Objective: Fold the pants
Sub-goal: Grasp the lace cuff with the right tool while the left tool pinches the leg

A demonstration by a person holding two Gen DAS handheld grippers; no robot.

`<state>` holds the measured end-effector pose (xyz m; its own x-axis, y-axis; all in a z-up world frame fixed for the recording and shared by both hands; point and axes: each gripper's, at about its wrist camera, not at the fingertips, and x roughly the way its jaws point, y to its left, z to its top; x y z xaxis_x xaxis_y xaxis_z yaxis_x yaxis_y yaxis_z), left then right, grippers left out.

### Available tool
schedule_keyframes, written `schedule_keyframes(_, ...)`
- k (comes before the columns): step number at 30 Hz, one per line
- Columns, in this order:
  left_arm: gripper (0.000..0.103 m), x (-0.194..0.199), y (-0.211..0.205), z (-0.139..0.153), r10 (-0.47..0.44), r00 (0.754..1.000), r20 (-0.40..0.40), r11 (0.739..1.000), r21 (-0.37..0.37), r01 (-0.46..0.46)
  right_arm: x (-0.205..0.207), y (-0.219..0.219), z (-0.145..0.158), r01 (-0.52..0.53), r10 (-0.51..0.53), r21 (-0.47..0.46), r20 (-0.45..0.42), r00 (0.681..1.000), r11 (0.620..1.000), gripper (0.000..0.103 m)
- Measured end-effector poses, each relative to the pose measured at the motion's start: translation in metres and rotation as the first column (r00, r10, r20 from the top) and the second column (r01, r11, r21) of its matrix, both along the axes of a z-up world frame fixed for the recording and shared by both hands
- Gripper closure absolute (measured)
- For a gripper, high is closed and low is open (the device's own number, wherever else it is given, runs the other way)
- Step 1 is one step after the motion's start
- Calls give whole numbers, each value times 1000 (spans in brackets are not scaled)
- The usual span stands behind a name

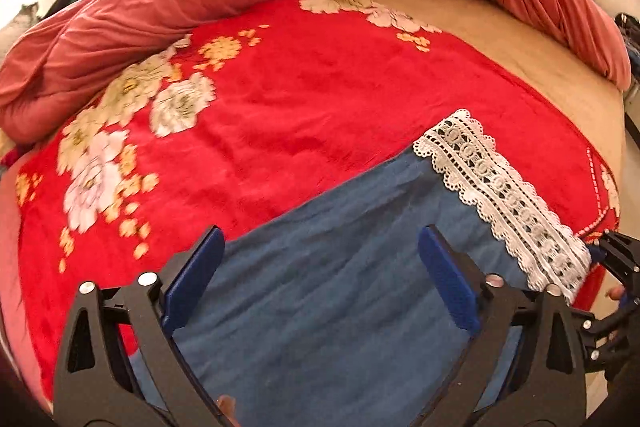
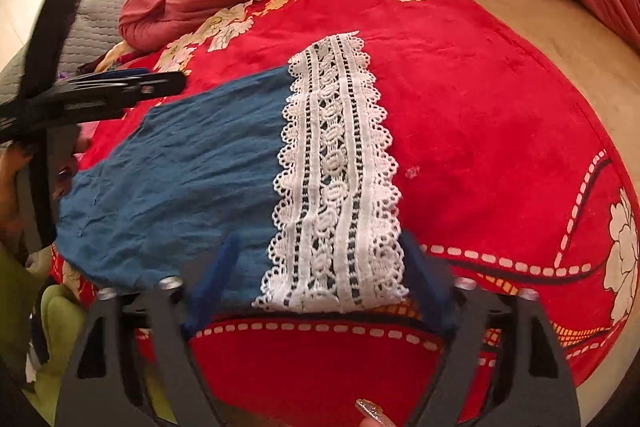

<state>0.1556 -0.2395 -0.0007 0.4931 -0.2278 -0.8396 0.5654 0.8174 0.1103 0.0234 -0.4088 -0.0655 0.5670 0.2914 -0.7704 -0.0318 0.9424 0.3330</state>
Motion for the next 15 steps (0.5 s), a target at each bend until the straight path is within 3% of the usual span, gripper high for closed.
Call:
schedule_keyframes(3, 35, 13, -15, -13, -33, 999, -43, 999, 17, 33, 4, -2, 1, 0, 0, 30, 7, 1000, 1000, 67)
schedule_keyframes(6, 49, 22, -24, -24, -51, 994, -95, 999, 10, 52, 9, -3, 2, -10, 9, 53, 19, 1000, 999, 68)
schedule_keyframes(11, 49, 29, -28, -37, -72, 986, -152, 996, -65, 62, 20, -3, -8, 1, -1, 93, 9, 1000, 996, 68)
schedule_keyframes(13, 53, 31, -27, -56, -39, 980, -197, 999, -27, 34, 22, 0, -5, -8, 6, 92, 24, 1000, 996, 74)
schedule_keyframes(15, 53, 27, -25, -60, -28, 983, -179, 999, -41, 21, 25, 4, 2, -27, 22, 89, 46, 999, 996, 81)
